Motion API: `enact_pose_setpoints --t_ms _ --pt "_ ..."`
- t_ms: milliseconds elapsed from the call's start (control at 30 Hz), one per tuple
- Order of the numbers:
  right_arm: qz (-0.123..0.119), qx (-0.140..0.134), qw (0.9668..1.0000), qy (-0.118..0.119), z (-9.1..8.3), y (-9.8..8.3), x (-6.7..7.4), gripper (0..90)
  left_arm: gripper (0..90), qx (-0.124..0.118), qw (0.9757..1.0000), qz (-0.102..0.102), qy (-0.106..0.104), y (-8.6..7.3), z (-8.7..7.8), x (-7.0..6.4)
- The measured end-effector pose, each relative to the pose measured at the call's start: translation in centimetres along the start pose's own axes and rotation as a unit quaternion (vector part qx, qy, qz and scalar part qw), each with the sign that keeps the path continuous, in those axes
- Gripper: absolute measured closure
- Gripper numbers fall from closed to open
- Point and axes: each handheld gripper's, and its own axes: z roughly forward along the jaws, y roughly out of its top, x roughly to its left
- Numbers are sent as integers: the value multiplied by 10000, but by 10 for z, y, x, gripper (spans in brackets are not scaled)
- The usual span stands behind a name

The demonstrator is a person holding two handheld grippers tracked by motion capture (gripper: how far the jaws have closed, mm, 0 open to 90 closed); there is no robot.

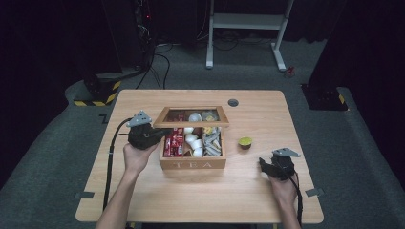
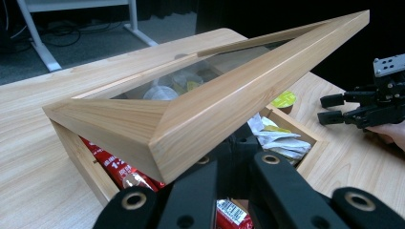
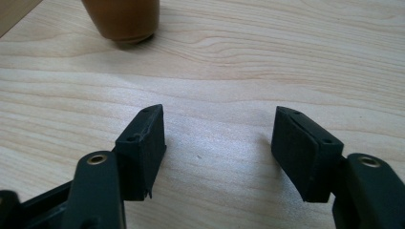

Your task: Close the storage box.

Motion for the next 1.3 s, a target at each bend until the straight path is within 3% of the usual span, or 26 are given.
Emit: enact_pose_setpoints --t_ms 733,1300 --pt "53 10 10000 13 0 0 -1 347 900 7 10000 -56 -52 -13 2 -3" --pt "49 15 10000 23 0 0 -1 337 900 154 9999 68 -15 -32 3 -10"
